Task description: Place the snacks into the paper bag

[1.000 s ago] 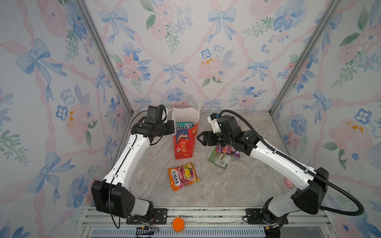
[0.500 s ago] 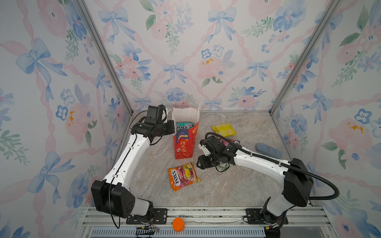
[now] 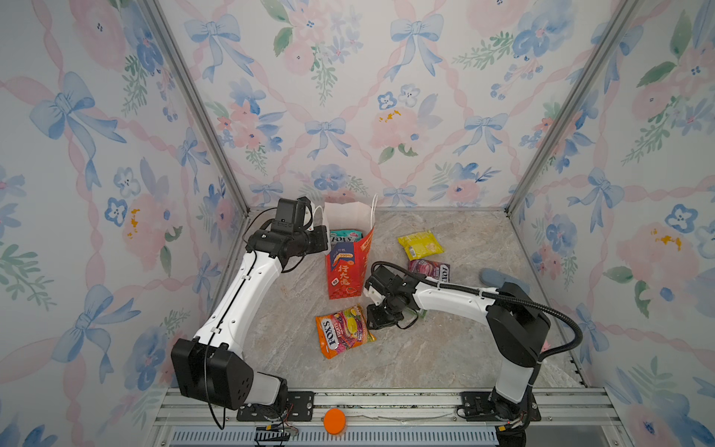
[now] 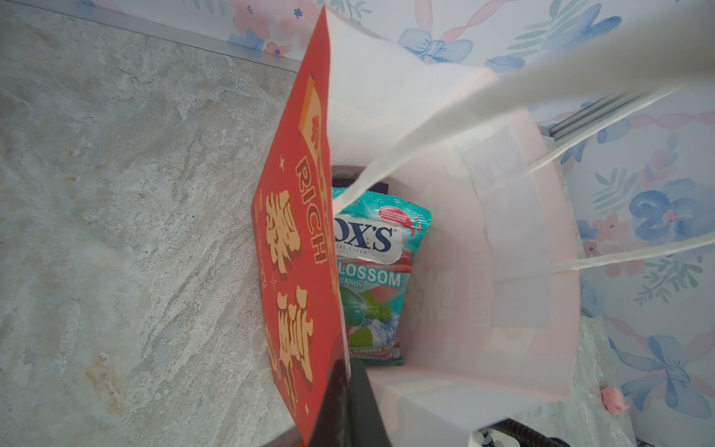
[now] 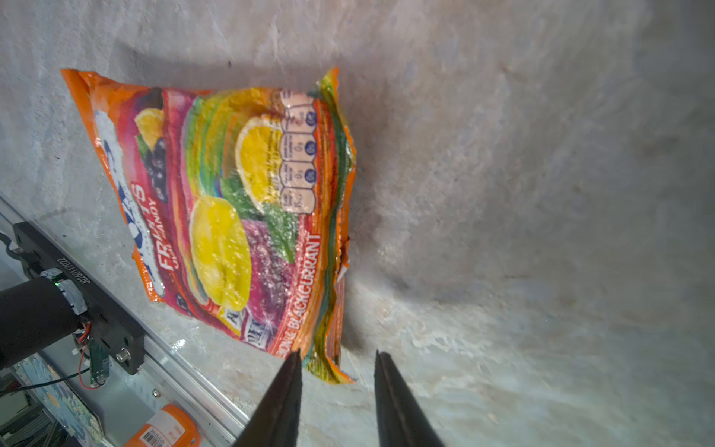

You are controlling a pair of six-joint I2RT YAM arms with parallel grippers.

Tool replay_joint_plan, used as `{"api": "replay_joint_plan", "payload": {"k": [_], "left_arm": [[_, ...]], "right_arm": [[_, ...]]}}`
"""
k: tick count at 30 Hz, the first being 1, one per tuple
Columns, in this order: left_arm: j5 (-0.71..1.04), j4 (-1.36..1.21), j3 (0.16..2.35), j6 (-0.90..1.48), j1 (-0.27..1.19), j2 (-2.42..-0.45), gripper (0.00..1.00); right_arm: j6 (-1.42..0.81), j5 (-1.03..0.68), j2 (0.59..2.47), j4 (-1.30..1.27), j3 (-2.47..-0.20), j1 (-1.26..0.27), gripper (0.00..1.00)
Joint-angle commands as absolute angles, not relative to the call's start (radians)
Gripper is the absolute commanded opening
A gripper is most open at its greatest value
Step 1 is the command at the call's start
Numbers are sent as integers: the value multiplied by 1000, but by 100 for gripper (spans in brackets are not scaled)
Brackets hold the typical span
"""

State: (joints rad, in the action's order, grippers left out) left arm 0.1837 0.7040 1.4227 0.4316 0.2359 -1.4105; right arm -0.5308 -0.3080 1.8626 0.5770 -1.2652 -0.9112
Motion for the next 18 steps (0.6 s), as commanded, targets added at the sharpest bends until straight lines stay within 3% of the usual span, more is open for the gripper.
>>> {"api": "replay_joint_plan", "payload": {"k": [1, 8, 18], "left_arm": [[188, 739, 1400, 441, 242, -1398, 0], [186, 738, 1400, 439, 242, -1399, 0], [187, 739, 1400, 440, 242, -1402, 0]], "right_arm": [[-525, -341, 1890, 577, -1295, -928, 33], [-525, -334, 1922, 577, -1294, -931, 26], [-525, -337, 1950, 571, -1290, -931, 0]]}}
